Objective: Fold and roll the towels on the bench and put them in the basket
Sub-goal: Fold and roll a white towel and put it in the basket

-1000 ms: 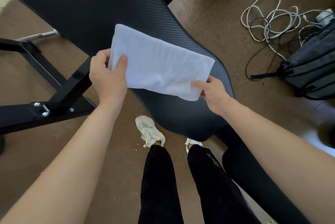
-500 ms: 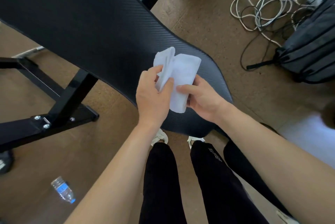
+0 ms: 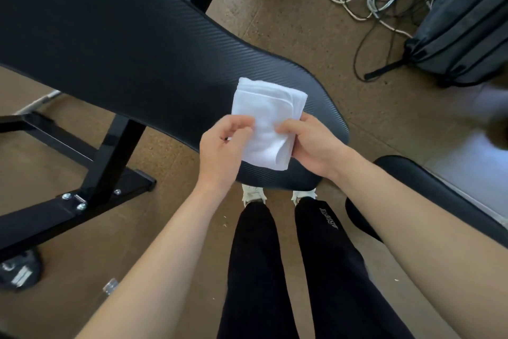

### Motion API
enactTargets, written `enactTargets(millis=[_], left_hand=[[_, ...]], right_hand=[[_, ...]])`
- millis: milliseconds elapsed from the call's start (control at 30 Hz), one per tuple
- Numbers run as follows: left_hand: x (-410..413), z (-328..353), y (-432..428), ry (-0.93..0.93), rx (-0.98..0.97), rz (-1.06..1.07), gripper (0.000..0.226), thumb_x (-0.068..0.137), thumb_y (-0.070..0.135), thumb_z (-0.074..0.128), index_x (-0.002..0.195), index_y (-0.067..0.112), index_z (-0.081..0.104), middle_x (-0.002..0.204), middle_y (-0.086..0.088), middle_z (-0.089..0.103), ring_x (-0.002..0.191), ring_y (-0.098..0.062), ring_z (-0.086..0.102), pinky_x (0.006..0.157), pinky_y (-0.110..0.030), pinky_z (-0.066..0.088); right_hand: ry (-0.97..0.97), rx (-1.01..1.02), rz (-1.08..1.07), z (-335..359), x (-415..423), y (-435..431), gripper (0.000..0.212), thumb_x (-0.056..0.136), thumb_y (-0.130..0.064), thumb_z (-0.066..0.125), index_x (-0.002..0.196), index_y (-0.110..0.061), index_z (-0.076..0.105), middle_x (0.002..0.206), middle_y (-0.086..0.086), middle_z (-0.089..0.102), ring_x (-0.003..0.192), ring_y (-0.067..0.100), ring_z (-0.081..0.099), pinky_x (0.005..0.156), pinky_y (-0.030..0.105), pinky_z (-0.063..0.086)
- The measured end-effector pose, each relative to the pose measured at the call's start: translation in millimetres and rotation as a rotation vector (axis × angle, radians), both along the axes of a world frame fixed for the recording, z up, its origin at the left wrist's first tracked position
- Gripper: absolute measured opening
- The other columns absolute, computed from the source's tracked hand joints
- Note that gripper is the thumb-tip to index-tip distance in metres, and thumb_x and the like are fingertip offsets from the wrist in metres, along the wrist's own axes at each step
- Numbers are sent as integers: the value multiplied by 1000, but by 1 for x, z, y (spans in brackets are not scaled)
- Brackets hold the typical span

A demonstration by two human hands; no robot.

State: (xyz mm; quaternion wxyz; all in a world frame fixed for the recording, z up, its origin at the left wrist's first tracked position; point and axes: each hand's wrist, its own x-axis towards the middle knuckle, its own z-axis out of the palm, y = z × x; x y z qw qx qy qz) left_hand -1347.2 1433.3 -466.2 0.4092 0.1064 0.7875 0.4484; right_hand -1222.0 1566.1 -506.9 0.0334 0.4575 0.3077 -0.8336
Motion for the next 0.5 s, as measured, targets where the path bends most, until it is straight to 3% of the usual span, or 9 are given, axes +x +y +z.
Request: enactTargets(millis=[67,100,200,267,367,433,500], left_hand=[[-16,3,-5,113,-76,99,26,92,19,67,118,21,68,117,3,68,104,-6,62,87,-24,49],[-27,3,-7,74,-104,125,35,95,23,69,129,23,62,125,3,64,110,-6,60,89,-24,49],[-62,-3,-13,-251,-142,69,67,87,51,73,143,21,54,134,1,65,118,-18,66,94,-34,56],[-77,-10,-16,-366,-127,-50,69,80,51,79,138,18,60,127,-1,73,116,-25,71,92,-40,59],[-87,-16,-16,-206,-236,-207,68,79,28,90,138,23,58,123,4,72,112,-19,71,86,-35,61],[-91,-21,-15,-45,-264,-281,69,78,22,90,138,25,57,125,7,68,112,-14,66,87,-34,59],[-94,-23,-12,125,-260,-299,62,79,17,85,134,27,58,123,10,65,111,-13,63,86,-32,57]], right_hand=[[50,-93,-39,2,-9,-2,48,90,7,47,135,-2,60,134,17,67,123,36,65,108,54,49],[76,-137,-49,2,-13,-3,50,89,8,45,136,0,59,133,16,67,122,35,65,107,51,51],[112,-201,-42,-10,-27,-4,53,88,6,43,138,-1,57,133,14,66,120,33,65,105,49,52],[69,-177,-45,-26,-38,-7,51,90,4,47,138,-5,58,135,15,66,123,35,65,102,50,54],[-200,140,31,-47,-52,-18,39,89,-6,66,127,-9,59,125,14,68,117,36,67,89,43,60],[-371,460,80,-51,-53,-30,55,82,-15,77,129,-14,48,126,6,55,110,29,64,88,38,59],[-407,845,119,-47,-49,-37,59,80,-15,77,131,-18,46,121,-3,43,101,17,55,84,28,52]])
